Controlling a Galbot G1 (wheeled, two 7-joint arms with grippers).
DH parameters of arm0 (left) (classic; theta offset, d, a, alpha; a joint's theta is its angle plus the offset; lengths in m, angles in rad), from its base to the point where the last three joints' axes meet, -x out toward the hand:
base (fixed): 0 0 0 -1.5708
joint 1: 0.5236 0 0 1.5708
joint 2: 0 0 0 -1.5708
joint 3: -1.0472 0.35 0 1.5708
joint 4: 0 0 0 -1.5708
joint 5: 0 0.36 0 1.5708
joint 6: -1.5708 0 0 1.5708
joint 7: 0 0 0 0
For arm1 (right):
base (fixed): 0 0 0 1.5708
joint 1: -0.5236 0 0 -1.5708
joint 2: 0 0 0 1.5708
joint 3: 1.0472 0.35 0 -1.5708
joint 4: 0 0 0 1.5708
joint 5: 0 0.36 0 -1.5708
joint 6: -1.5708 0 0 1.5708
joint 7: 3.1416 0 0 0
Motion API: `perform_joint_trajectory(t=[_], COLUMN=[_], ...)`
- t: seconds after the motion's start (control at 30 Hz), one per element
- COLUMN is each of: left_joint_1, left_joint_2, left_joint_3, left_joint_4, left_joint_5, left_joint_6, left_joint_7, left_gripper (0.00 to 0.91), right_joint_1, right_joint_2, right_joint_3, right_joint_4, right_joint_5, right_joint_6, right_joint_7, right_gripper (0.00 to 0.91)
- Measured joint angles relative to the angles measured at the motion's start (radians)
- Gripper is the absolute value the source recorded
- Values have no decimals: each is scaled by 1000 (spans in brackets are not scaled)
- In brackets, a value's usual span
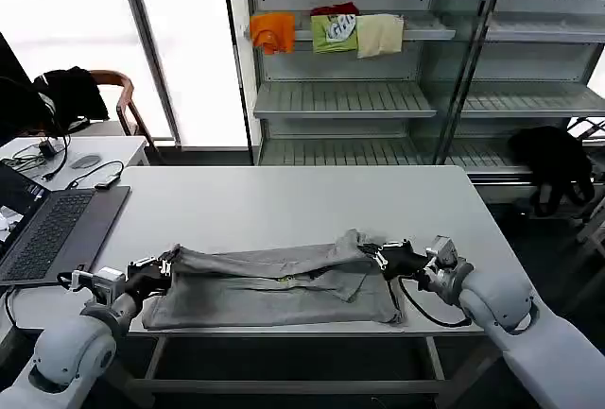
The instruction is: Fold and organize the clothes.
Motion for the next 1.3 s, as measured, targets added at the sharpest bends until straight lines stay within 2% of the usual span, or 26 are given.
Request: perform_joint_trajectory(t=[0.13,0.17,0.2,0.23,0.27,0.3,0.57,0.8,0.9,1.17,1.3], left_joint_1=[12,16,20,24,29,33,58,77,86,123,146], left_joint_2=[-9,-10,-11,-11,-11,-11,2,25,38,61,59], left_joint_3=[6,6,7,8,9,11,30,39,34,5,-19], left_joint_4=[-2,-2,-3,-4,-6,-8,-16,-30,-41,-91,-120], left_joint_5=[17,21,27,31,35,38,73,96,98,94,89], left_joint_6=[-1,-1,-1,-1,0,1,3,9,11,11,8], left_joint_7=[-14,-19,-24,-28,-33,-38,-56,-62,-64,-73,-83], left_gripper=[20,191,403,776,907,907,907,907,907,907,907], right_joint_1=[-32,-40,-48,-56,-63,-70,-126,-179,-199,-258,-287], right_joint_2=[-1,-1,-1,0,1,3,19,21,29,62,80], right_joint_3=[12,14,15,16,18,19,27,36,33,38,52], right_joint_4=[17,21,26,30,35,38,68,89,100,141,179], right_joint_5=[-4,-4,-5,-6,-7,-9,-41,-97,-101,-100,-89], right_joint_6=[4,5,5,5,5,5,-12,-23,-27,-29,-4], right_joint_7=[4,6,8,11,14,17,61,134,211,499,610], right_gripper=[0,0,0,91,746,907,907,907,907,907,907])
